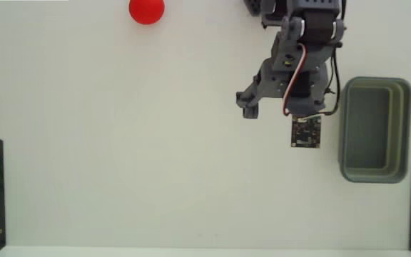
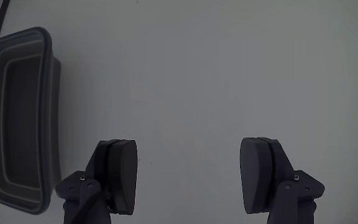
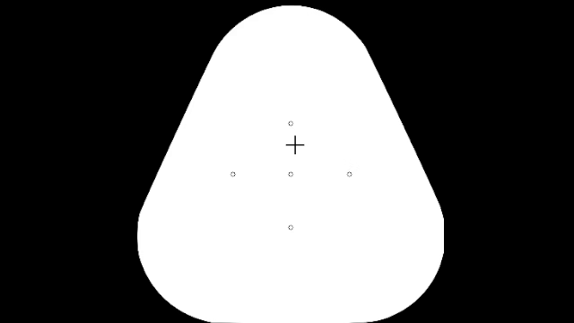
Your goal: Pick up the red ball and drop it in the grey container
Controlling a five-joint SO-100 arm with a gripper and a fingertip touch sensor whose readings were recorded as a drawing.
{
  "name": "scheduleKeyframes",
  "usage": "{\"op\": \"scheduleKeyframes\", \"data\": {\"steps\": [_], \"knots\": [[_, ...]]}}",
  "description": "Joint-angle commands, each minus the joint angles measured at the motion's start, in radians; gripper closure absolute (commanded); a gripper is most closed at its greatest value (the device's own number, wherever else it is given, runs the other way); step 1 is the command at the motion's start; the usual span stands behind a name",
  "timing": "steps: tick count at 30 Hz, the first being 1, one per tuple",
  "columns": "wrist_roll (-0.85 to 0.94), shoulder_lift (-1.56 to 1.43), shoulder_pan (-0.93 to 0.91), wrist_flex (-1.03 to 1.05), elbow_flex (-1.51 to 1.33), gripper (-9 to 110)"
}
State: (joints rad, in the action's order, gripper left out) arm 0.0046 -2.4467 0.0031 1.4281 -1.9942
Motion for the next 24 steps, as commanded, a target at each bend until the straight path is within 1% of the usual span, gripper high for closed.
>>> {"op": "scheduleKeyframes", "data": {"steps": [1,24], "knots": [[-0.005,-0.034,-0.028,0.002,-0.005,-9],[-0.005,-0.034,-0.358,0.002,-0.005,-9]]}}
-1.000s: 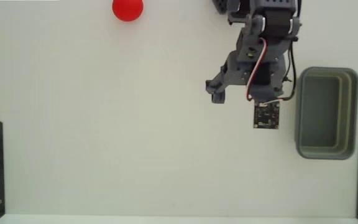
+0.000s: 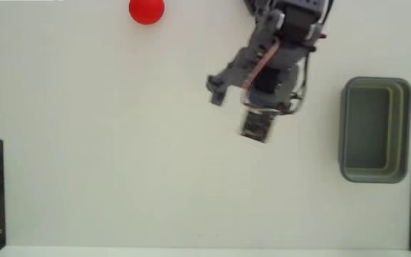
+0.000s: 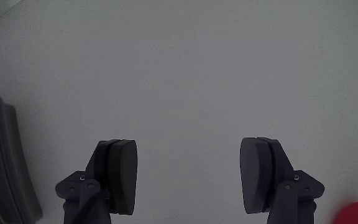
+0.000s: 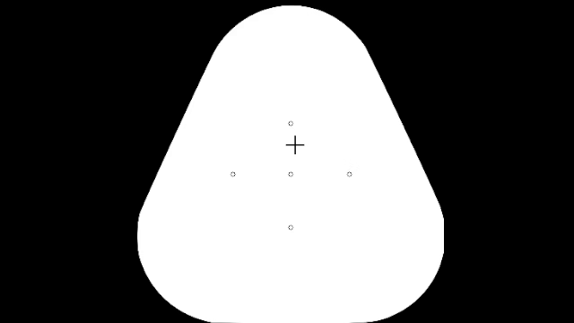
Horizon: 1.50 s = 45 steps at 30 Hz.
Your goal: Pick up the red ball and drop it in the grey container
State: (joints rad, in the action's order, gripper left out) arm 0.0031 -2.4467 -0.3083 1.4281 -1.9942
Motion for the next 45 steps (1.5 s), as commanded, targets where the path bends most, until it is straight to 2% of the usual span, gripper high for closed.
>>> {"op": "scheduleKeyframes", "data": {"steps": [1,45], "knots": [[-0.003,-0.034,-0.056,0.002,-0.005,-9],[-0.003,-0.034,-0.659,0.002,-0.005,-9]]}}
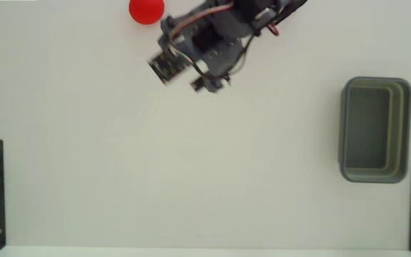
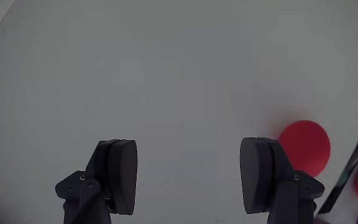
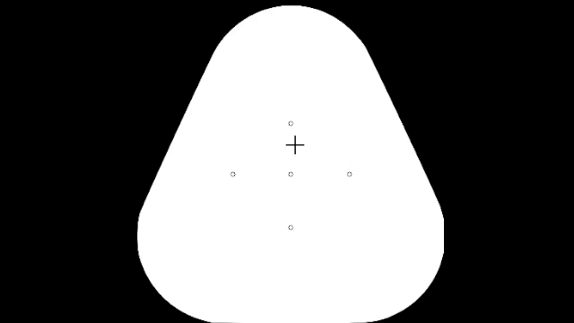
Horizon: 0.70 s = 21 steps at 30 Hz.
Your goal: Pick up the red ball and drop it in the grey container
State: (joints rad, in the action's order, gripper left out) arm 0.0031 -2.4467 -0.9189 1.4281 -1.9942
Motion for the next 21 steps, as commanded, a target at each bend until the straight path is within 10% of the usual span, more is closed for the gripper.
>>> {"op": "scheduleKeyframes", "data": {"steps": [1,21], "knots": [[-0.003,-0.034,-0.058,0.002,-0.005,-9],[-0.003,-0.034,-0.333,0.002,-0.005,-9]]}}
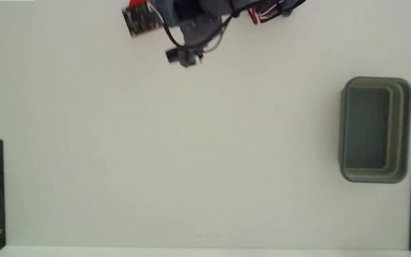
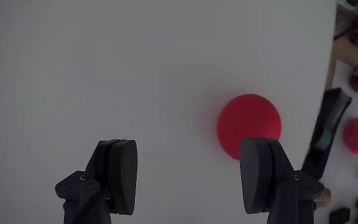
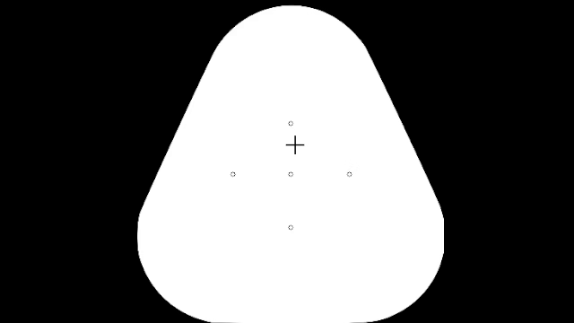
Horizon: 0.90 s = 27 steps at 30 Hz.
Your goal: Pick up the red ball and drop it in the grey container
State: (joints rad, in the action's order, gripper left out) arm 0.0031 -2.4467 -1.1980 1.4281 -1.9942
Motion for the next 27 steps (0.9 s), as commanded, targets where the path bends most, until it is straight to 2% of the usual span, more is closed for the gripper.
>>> {"op": "scheduleKeyframes", "data": {"steps": [1,8,27], "knots": [[-0.003,-0.034,-0.064,0.002,-0.005,-9],[-0.003,-0.034,-0.150,0.002,-0.005,-9],[-0.003,-0.034,-0.151,0.002,-0.005,-9]]}}
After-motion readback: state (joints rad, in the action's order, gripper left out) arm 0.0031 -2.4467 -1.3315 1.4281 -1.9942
